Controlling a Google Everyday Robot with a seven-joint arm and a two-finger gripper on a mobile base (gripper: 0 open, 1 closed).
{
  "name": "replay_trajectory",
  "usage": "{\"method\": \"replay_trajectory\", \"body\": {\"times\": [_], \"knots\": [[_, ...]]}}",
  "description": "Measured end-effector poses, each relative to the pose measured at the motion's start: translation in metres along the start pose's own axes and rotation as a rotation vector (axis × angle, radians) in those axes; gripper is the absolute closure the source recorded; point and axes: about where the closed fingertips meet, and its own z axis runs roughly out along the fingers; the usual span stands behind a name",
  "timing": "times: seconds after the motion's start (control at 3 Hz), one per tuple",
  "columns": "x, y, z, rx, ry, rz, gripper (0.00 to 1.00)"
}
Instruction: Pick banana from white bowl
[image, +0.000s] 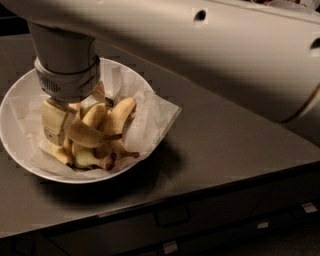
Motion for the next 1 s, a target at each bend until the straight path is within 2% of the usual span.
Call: {"method": "replay_trajectory", "body": {"times": [1.0], "knots": [[0.0028, 0.0014, 0.0111, 0.016, 0.015, 0.037, 0.33]]}}
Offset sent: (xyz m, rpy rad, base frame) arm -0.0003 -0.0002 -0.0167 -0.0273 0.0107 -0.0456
